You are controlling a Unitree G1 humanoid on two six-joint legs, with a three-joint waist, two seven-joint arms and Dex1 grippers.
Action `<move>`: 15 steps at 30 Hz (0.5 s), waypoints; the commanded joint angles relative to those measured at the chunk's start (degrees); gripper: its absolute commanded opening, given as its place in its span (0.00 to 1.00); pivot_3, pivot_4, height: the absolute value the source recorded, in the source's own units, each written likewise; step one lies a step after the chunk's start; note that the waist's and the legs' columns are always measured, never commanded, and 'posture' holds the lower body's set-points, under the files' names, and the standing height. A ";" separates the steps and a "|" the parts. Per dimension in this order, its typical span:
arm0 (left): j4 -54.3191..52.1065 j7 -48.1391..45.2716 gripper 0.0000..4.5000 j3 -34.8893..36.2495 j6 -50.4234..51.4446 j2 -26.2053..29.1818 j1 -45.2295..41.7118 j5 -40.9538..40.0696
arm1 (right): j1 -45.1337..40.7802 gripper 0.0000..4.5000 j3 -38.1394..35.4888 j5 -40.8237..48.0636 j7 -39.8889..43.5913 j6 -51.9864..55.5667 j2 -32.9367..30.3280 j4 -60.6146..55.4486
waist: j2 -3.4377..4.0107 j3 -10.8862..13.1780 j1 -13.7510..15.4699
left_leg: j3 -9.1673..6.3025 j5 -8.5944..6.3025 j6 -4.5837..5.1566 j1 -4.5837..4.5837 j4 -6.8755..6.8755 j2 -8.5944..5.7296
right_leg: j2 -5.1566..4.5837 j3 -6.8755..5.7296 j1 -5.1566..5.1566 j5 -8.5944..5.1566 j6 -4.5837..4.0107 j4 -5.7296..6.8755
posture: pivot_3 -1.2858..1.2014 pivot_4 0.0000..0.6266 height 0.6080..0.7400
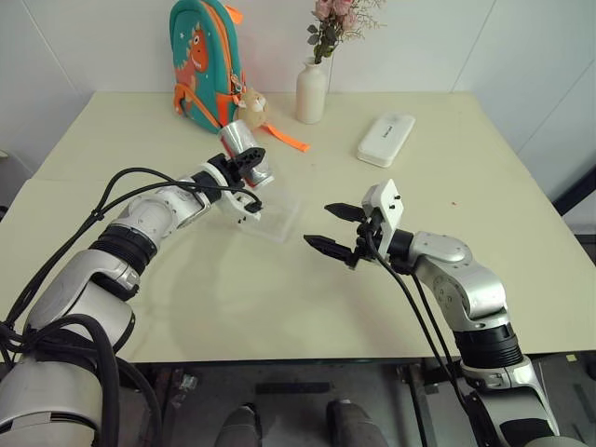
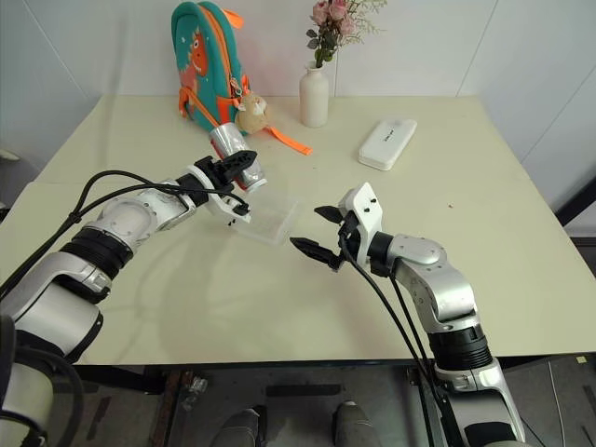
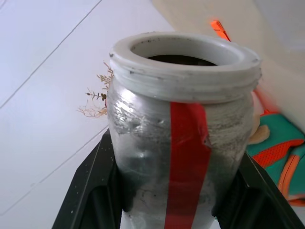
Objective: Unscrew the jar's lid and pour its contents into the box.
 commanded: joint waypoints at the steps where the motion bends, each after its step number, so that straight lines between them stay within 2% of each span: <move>1: 2.12 0.64 0.43 -0.14 3.21 -1.40 -4.00 1.78 | 0.26 0.99 -1.76 1.94 -0.72 -0.35 1.07 -1.52 | -0.01 0.01 0.12 | 0.00 0.00 0.00 0.00 0.01 0.00 | 0.00 0.00 0.01 0.00 0.00 -0.01 | 0.52 0.24 1.00; 4: 2.11 2.42 0.43 -0.27 3.64 -1.57 -4.44 2.12 | 0.53 0.99 -1.71 2.44 -1.00 -0.05 1.59 -1.94 | -0.01 0.01 0.15 | 0.00 0.00 0.00 -0.01 0.01 0.00 | 0.00 0.00 0.01 0.00 0.00 -0.01 | 0.52 0.24 1.00; 9: -2.73 1.88 0.43 1.19 2.20 0.21 -0.48 0.08 | 0.40 0.99 -1.62 2.60 -1.12 -0.31 1.75 -1.64 | -0.01 0.01 -0.15 | 0.00 0.00 -0.01 0.00 -0.01 0.00 | 0.00 0.01 0.00 0.00 0.00 0.01 | 0.52 0.24 1.00; 15: -5.71 -5.00 0.43 6.27 0.03 2.86 1.89 -6.42 | 0.10 0.99 -1.43 2.45 -0.78 -0.55 1.49 -1.17 | -0.01 0.01 -0.05 | 0.00 0.02 -0.03 0.01 0.04 0.01 | 0.00 0.01 -0.01 0.00 0.00 0.12 | 0.52 0.24 1.00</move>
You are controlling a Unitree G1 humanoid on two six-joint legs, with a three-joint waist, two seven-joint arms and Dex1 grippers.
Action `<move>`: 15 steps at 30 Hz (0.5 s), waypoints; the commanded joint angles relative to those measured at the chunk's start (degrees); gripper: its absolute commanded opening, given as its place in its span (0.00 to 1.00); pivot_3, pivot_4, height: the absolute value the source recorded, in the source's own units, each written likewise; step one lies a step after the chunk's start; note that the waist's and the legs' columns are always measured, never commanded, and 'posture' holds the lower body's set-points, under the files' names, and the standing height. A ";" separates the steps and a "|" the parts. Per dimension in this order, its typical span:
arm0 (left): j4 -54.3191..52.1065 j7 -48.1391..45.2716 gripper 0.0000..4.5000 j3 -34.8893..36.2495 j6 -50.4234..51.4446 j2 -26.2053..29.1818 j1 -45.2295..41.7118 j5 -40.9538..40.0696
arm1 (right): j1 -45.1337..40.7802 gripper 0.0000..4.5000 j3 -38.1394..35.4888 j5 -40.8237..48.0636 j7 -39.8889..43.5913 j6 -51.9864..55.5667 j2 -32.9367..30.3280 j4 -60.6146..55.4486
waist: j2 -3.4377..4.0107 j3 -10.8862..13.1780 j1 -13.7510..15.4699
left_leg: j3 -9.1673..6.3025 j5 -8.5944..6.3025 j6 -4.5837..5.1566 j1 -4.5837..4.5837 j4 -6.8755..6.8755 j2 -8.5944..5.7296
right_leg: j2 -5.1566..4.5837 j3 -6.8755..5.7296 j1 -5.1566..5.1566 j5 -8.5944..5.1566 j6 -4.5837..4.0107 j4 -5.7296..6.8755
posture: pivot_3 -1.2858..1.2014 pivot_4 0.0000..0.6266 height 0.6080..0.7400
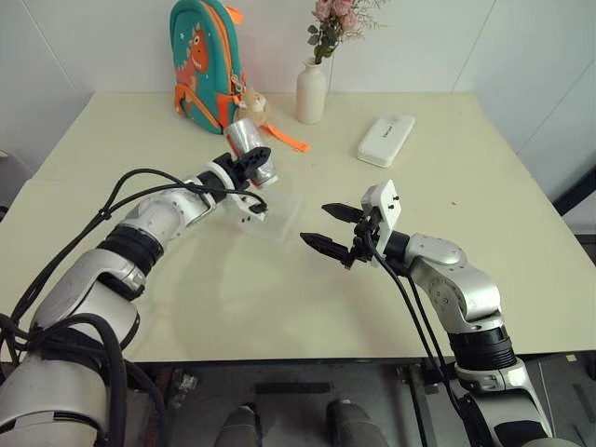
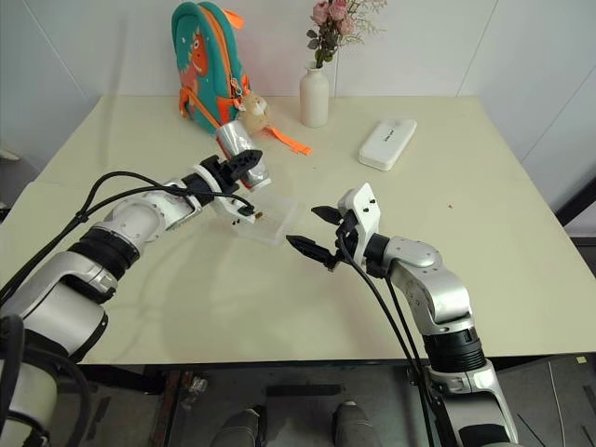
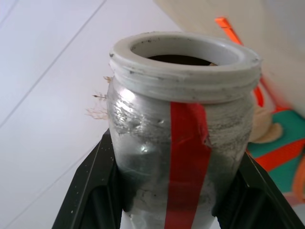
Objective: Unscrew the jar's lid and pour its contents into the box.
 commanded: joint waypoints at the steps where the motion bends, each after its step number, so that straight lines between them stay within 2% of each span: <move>1: -2.76 -4.39 0.43 7.06 -2.40 3.00 0.15 -8.31 | -0.49 0.99 -1.03 0.92 0.28 -0.79 -0.13 -1.12 | 0.00 0.00 0.03 | 0.00 0.00 0.00 0.00 0.00 0.00 | 0.00 0.00 0.00 0.00 0.00 0.01 | 0.52 0.24 1.00; 3: -1.92 -10.19 0.43 12.83 -7.05 3.63 2.21 -18.75 | -0.40 0.99 -0.92 0.76 0.43 -0.84 -0.34 -1.09 | 0.00 0.00 0.04 | -0.01 0.00 0.00 0.00 0.00 0.00 | 0.00 0.00 0.01 0.00 0.00 0.01 | 0.52 0.24 1.00; 5: -1.32 -15.15 0.43 19.21 -7.60 3.00 4.38 -28.08 | -0.33 0.99 -0.91 0.69 0.53 -0.90 -0.45 -1.05 | 0.01 0.00 0.03 | 0.00 0.01 0.00 0.01 0.00 0.00 | -0.02 0.00 0.01 0.00 0.00 0.01 | 0.52 0.24 1.00; 7: -0.11 -24.33 0.43 25.65 -7.10 1.16 6.50 -39.31 | -0.18 0.99 -0.70 0.42 0.76 -1.05 -0.75 -1.12 | 0.01 0.00 0.05 | -0.01 0.01 0.00 0.02 0.01 0.00 | -0.02 0.00 0.01 0.00 0.00 0.04 | 0.52 0.24 1.00; 8: 0.11 -30.41 0.43 31.59 -2.74 -1.23 7.48 -48.27 | -0.10 0.99 -0.67 0.36 0.87 -1.08 -0.88 -1.21 | 0.01 0.00 0.07 | 0.00 0.02 0.01 0.03 0.04 0.00 | -0.02 -0.01 0.02 0.00 0.00 0.07 | 0.52 0.24 1.00; 10: 0.15 -39.20 0.43 39.39 4.30 -4.16 8.58 -59.84 | -0.11 0.99 -0.60 0.24 1.08 -1.18 -1.06 -1.18 | -0.01 0.00 0.05 | 0.00 0.04 0.03 0.03 0.10 0.00 | -0.02 -0.02 0.04 0.00 -0.01 0.15 | 0.52 0.24 1.00; 12: 0.71 -43.70 0.43 45.31 10.48 -5.46 8.91 -67.24 | -0.21 0.99 -0.47 -0.12 1.26 -1.51 -1.37 -1.04 | -0.02 0.00 0.01 | -0.04 0.05 0.04 0.03 0.17 -0.01 | -0.02 -0.03 0.04 0.00 -0.01 0.25 | 0.52 0.24 1.00; 15: 4.63 -42.49 0.43 55.27 17.88 -6.57 8.37 -76.85 | -0.50 0.99 -0.25 -0.87 1.62 -2.23 -1.90 -0.67 | -0.02 0.00 -0.35 | -0.08 0.07 0.05 0.07 0.27 -0.01 | -0.01 -0.03 0.04 0.00 -0.01 0.39 | 0.52 0.24 1.00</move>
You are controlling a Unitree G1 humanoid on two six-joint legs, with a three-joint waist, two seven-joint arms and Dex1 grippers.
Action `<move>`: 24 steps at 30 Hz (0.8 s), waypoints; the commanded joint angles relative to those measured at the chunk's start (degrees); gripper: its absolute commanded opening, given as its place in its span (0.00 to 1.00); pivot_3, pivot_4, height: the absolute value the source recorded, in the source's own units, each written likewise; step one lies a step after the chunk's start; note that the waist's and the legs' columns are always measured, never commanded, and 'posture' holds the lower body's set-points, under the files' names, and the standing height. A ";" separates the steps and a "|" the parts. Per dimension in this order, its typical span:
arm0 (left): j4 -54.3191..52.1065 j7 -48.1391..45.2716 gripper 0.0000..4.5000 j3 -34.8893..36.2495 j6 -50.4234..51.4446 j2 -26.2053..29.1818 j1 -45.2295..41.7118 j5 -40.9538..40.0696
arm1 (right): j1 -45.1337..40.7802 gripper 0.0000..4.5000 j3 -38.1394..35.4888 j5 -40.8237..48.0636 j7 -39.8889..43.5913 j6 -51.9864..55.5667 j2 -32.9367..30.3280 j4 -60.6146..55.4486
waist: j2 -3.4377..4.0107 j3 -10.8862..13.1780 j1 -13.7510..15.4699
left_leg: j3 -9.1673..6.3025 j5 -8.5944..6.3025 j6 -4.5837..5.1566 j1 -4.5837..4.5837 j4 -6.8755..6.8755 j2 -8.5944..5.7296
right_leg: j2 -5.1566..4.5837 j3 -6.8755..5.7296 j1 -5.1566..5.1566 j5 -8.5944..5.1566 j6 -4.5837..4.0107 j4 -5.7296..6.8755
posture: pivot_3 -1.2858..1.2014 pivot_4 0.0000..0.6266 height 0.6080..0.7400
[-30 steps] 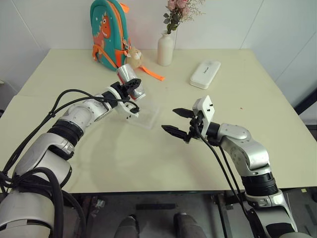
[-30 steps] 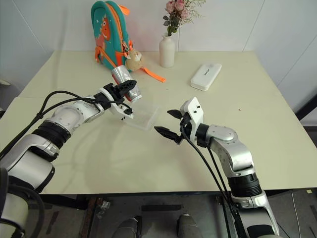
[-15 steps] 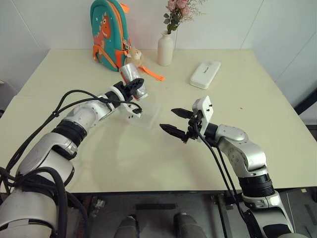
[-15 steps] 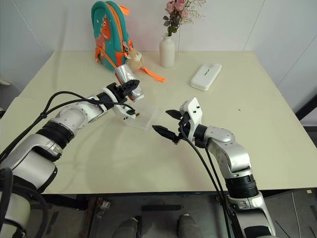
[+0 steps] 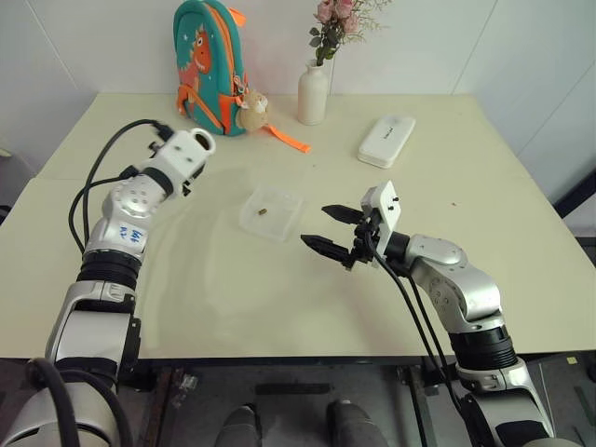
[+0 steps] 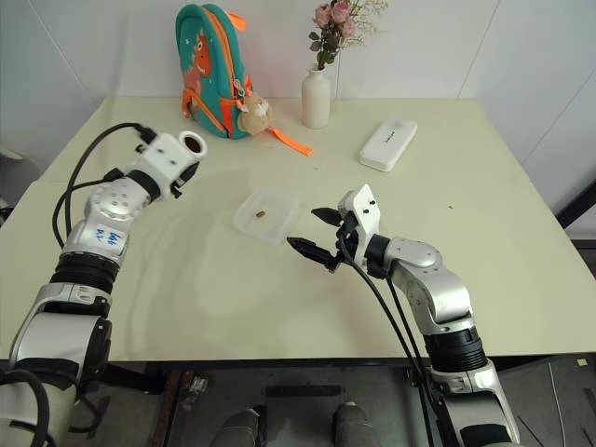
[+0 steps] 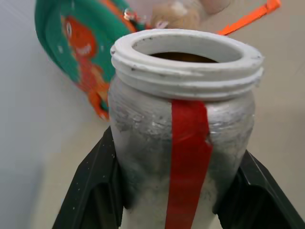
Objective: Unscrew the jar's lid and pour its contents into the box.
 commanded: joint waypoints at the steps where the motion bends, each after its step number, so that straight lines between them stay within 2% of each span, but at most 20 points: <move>1: 4.35 1.38 0.43 10.94 6.79 0.32 -1.41 -10.77 | -0.63 0.99 -0.45 -0.46 0.68 -2.02 -1.05 -0.91 | 0.00 0.00 -0.25 | -0.01 0.00 0.00 0.01 0.02 0.00 | 0.00 0.00 0.00 0.00 0.00 0.04 | 0.52 0.24 1.00; 4: 7.74 1.29 0.43 15.77 6.91 0.22 -0.53 -15.24 | -0.87 0.99 -0.32 -0.85 1.09 -2.60 -1.41 -0.44 | -0.01 -0.01 -0.58 | -0.04 0.01 0.01 0.06 0.11 0.00 | 0.00 0.00 0.01 0.00 0.00 0.17 | 0.52 0.24 1.00; 6: 8.82 2.33 0.43 17.72 0.64 0.36 1.71 -16.10 | -1.05 0.99 -0.25 -1.21 1.39 -2.97 -1.58 -0.02 | -0.01 -0.01 -0.59 | -0.05 0.02 0.01 0.05 0.19 0.00 | 0.00 0.00 0.03 0.00 0.00 0.20 | 0.52 0.24 1.00; 10: 13.47 1.68 0.43 20.89 -1.81 0.76 3.60 -18.91 | -1.38 0.99 0.04 -2.17 2.12 -4.16 -1.99 0.81 | -0.04 -0.02 -0.42 | -0.05 0.02 0.00 0.05 0.24 0.00 | 0.00 -0.01 0.05 0.02 0.00 0.23 | 0.52 0.24 1.00; 19: 16.40 -1.42 0.43 20.23 -4.14 1.38 9.46 -19.11 | -1.98 0.99 -0.40 -3.46 1.52 -8.37 -0.93 3.08 | -0.04 -0.04 -0.31 | -0.03 0.02 -0.01 0.10 0.25 0.00 | 0.00 0.00 0.08 0.04 -0.01 0.23 | 0.52 0.24 1.00; 21: 15.99 -1.72 0.59 20.68 -3.85 1.53 10.33 -19.82 | -2.21 1.00 -0.48 -3.90 0.97 -9.69 -0.33 3.92 | -0.05 -0.04 -0.42 | -0.02 0.02 -0.01 0.19 0.25 0.00 | 0.00 0.01 0.16 0.04 -0.01 0.24 | 0.52 0.24 1.00; 24: 15.05 -1.87 0.78 21.66 -2.73 1.69 11.21 -21.35 | -2.37 1.00 -0.49 -4.08 0.83 -10.90 0.09 4.68 | -0.05 -0.04 -0.62 | -0.01 0.03 -0.01 0.25 0.22 0.00 | 0.01 0.01 0.21 0.05 -0.02 0.24 | 0.52 0.24 1.00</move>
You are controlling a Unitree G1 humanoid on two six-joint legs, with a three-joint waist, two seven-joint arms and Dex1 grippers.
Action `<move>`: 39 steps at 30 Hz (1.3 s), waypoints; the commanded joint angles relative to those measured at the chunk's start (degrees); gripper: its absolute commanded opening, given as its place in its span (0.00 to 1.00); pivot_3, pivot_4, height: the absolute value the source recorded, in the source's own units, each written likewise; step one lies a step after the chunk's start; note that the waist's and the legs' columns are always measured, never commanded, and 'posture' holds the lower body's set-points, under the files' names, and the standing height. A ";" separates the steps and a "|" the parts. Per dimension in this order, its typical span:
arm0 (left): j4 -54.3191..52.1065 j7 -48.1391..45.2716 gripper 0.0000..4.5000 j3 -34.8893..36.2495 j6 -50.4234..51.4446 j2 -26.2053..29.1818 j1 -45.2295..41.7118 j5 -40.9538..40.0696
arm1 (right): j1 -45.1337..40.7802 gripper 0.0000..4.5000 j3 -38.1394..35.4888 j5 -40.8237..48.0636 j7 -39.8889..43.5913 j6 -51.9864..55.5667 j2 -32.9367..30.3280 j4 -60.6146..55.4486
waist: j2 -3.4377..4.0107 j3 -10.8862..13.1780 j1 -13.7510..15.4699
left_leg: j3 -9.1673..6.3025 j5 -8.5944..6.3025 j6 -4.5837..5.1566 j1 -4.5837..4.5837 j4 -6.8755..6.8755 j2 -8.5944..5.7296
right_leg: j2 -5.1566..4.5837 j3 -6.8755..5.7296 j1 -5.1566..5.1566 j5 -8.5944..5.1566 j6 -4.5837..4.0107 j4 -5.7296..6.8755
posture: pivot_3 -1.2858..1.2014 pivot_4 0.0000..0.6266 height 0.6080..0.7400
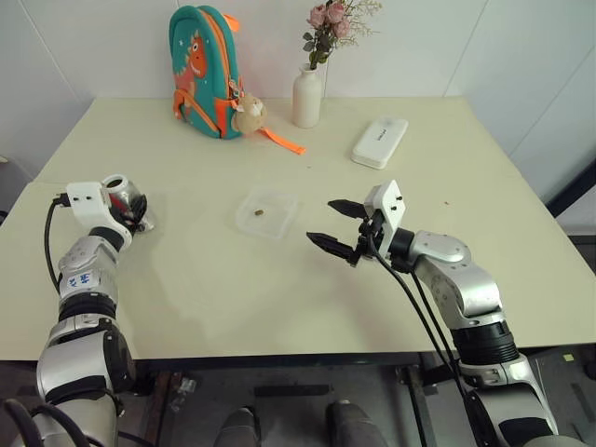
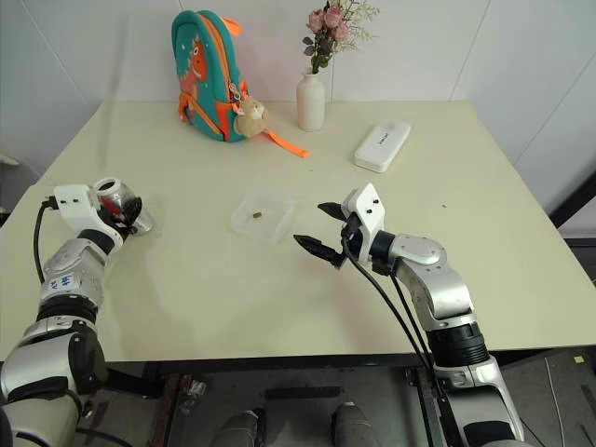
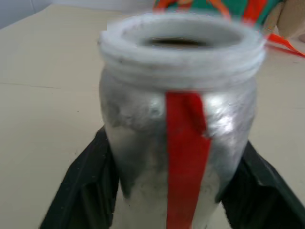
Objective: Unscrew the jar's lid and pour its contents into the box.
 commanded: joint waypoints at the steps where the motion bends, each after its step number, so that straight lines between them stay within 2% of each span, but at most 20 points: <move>1: -1.77 -0.22 0.86 1.68 1.08 1.08 1.07 -2.16 | -1.20 1.00 -0.98 0.03 -0.18 -2.66 0.51 -0.59 | -0.01 0.00 -0.02 | -0.01 0.00 0.00 -0.01 0.00 0.00 | 0.00 0.00 -0.01 0.00 0.00 0.00 | 0.52 0.24 1.00; 3: -3.96 -0.14 0.99 2.27 2.06 1.43 2.12 -3.09 | -1.07 1.00 -1.08 0.20 0.09 -3.91 0.75 -0.58 | -0.04 -0.01 0.04 | -0.03 0.00 0.00 -0.06 0.00 0.00 | 0.00 -0.01 -0.02 0.00 0.00 0.00 | 0.52 0.24 1.00; 7: -13.76 -0.21 1.00 1.12 6.21 1.74 7.66 -2.87 | -0.66 1.00 -1.26 0.72 0.80 -5.76 1.00 -0.84 | -0.05 -0.02 -0.20 | -0.03 0.00 -0.01 -0.06 -0.02 0.00 | 0.00 0.00 -0.03 0.00 0.00 -0.03 | 0.52 0.24 1.00; 10: -25.22 -0.56 1.00 0.91 9.76 1.41 13.89 -3.55 | -0.59 1.00 -1.41 1.04 1.09 -6.16 0.83 -1.16 | -0.05 -0.02 -0.53 | -0.03 0.00 -0.01 -0.05 -0.05 0.01 | -0.01 0.00 -0.03 0.00 0.00 -0.02 | 0.52 0.24 1.00; 14: -44.92 -0.15 1.00 2.67 18.35 2.77 26.55 -4.62 | -1.03 1.00 -1.89 1.88 2.90 -5.56 -0.55 -1.57 | -0.05 -0.02 -0.88 | 0.00 0.00 -0.01 -0.03 -0.08 0.02 | -0.02 0.04 -0.03 0.01 -0.01 -0.02 | 0.52 0.24 1.00; 17: -54.40 -0.68 1.00 4.78 21.49 5.36 34.30 -3.98 | -1.16 1.00 -2.15 1.97 4.52 -5.49 -2.16 -1.51 | -0.06 -0.02 -1.01 | 0.01 0.00 -0.02 0.02 -0.15 0.04 | -0.02 0.05 -0.03 0.01 -0.06 -0.04 | 0.52 0.24 1.00; 22: -66.03 -17.26 1.00 6.32 14.79 12.47 43.19 -7.58 | -1.30 1.00 -2.71 3.20 10.26 -6.54 -6.30 -1.45 | -0.10 -0.01 -0.52 | 0.04 0.05 -0.09 0.22 -0.43 0.05 | -0.02 0.03 0.05 -0.01 -0.25 -0.17 | 0.52 0.24 1.00; 26: -69.73 -29.68 1.00 4.54 14.64 16.65 43.69 -12.95 | -1.67 1.00 -3.03 3.47 15.40 -10.45 -8.68 0.46 | -0.10 -0.01 -0.49 | 0.16 0.06 -0.09 0.36 -0.54 0.04 | -0.11 0.03 0.23 -0.27 -0.95 -0.46 | 0.52 0.24 1.00; 30: -70.73 -36.91 1.00 0.31 12.44 18.66 40.68 -13.77 | -2.23 1.00 -2.87 4.54 20.36 -9.77 -11.15 2.06 | -0.10 -0.01 -0.90 | 0.28 0.03 -0.01 0.40 -0.59 0.05 | -0.15 0.06 0.31 -0.20 -0.90 -0.72 | 0.52 0.24 1.00; 34: -68.67 -38.13 1.00 -3.14 11.34 17.58 34.75 -13.06 | -1.43 1.00 -3.12 4.85 23.10 -8.37 -13.78 1.63 | -0.11 0.00 -0.90 | 0.32 -0.02 0.03 0.39 -0.64 0.11 | -0.07 0.10 0.25 0.11 -0.32 -0.71 | 0.52 0.24 1.00; 39: -67.03 -38.80 1.00 -5.25 11.00 16.29 33.05 -12.36 | 2.15 1.00 -4.63 4.38 21.50 -8.49 -15.10 -0.23 | -0.11 0.00 -1.02 | 0.35 -0.11 0.08 0.38 -0.68 0.14 | -0.04 0.14 0.20 0.06 -0.29 -0.73 | 0.52 0.24 1.00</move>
